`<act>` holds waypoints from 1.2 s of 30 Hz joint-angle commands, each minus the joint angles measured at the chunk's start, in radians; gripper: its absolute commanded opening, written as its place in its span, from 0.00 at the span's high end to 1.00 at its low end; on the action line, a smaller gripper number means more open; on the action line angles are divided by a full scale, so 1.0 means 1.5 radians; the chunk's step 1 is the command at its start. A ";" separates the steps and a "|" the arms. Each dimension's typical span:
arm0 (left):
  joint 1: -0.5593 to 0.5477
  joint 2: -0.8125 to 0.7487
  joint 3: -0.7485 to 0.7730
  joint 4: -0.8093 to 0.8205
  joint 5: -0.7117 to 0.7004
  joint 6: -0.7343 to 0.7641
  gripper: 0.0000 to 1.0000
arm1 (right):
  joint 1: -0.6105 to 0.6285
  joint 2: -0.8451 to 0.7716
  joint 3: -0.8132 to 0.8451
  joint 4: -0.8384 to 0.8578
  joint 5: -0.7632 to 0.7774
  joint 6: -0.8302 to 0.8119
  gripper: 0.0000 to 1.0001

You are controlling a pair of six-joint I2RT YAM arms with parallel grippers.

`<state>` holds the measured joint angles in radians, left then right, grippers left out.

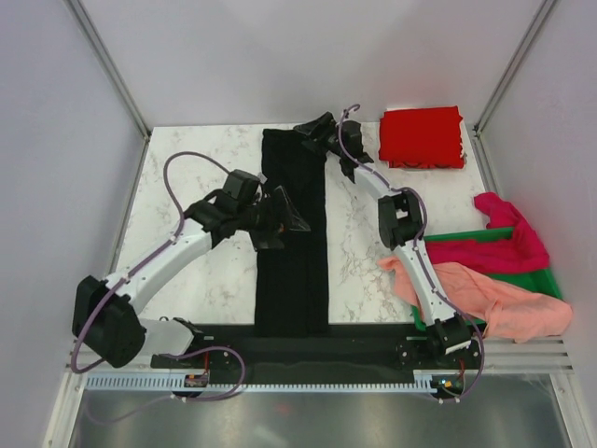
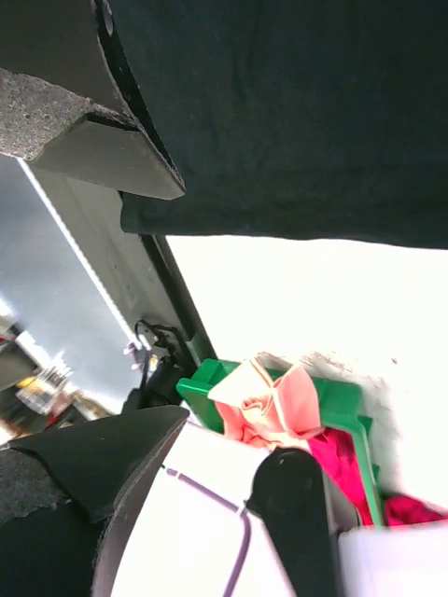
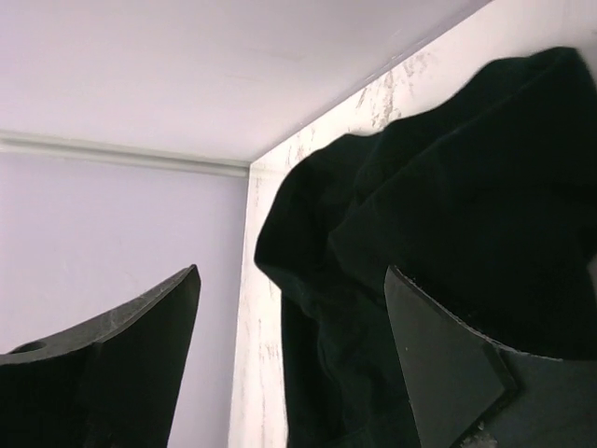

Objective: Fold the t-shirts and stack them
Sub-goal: Fold the tshirt

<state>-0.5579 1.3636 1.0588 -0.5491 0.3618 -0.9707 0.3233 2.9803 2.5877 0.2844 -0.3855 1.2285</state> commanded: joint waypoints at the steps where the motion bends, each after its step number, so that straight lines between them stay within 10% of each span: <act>1: -0.012 -0.085 0.006 -0.074 -0.106 0.050 0.01 | 0.003 -0.043 0.009 0.004 -0.045 -0.099 0.11; 10: -0.023 -0.214 -0.020 -0.164 -0.239 0.112 0.03 | 0.021 -0.500 -0.250 -0.143 -0.031 -0.279 0.02; 15: -0.027 -0.266 -0.066 -0.235 -0.283 0.109 0.05 | 0.098 -0.814 -0.641 -0.348 0.125 -0.386 0.04; 21: -0.067 -0.294 -0.159 -0.251 -0.257 0.050 0.07 | 0.276 -1.180 -1.104 -0.456 0.253 -0.249 0.15; 27: -0.124 -0.361 -0.277 -0.238 -0.250 -0.035 0.12 | 0.498 -1.318 -1.368 -0.438 0.307 -0.075 0.24; 36: -0.186 -0.459 -0.421 -0.195 -0.227 -0.133 0.17 | 0.629 -1.220 -1.415 -0.288 0.347 0.006 0.29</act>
<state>-0.8242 0.7250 0.4519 -0.8829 0.0113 -1.0725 1.2404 1.1046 0.4442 -0.2794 0.0761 1.1744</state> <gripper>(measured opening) 0.837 0.715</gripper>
